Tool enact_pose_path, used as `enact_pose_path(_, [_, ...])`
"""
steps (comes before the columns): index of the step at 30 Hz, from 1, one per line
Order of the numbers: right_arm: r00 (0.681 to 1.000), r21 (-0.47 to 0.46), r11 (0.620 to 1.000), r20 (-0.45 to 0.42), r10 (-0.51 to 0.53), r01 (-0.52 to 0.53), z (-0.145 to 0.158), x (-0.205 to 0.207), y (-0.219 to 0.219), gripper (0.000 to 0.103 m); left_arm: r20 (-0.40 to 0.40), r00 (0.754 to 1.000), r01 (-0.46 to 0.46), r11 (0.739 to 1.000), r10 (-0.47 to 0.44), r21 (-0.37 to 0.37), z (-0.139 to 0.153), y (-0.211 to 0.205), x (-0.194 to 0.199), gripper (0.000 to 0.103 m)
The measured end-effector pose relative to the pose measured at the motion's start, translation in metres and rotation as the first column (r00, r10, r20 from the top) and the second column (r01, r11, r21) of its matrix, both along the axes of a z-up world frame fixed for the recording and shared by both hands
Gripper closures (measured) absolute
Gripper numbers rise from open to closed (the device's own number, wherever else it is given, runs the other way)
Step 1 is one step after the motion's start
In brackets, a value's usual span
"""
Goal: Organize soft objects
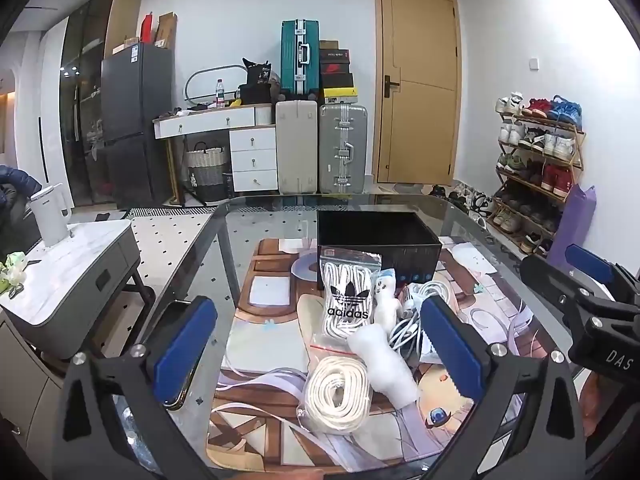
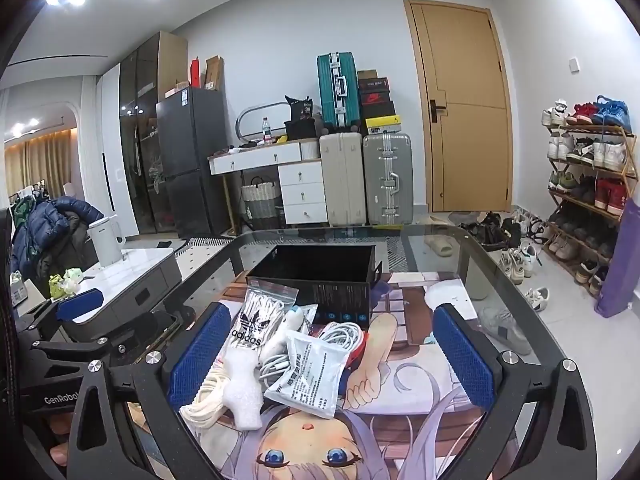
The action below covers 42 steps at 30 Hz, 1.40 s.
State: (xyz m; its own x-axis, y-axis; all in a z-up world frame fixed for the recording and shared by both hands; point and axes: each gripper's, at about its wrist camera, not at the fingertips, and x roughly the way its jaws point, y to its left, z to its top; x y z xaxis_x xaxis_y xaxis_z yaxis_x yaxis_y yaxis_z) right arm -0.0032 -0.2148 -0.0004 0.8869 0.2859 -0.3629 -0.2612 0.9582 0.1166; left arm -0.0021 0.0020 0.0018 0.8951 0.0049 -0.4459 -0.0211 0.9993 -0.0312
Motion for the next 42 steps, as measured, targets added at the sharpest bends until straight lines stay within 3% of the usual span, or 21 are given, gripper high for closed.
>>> enact_pose_path(32, [1.0, 0.006, 1.0, 0.016, 0.001, -0.001, -0.0013, -0.0005, 0.0009, 0.0, 0.012, 1.0, 0.017, 1.0, -0.017, 0.014, 0.0032, -0.0046, -0.0023, 0.0])
enact_pose_path(42, [0.999, 0.0, 1.0, 0.035, 0.0, 0.0, -0.0003, -0.0034, 0.0026, 0.0, 0.06, 0.998, -0.005, 1.0, 0.003, 0.027, 0.0076, -0.0043, -0.008, 0.0])
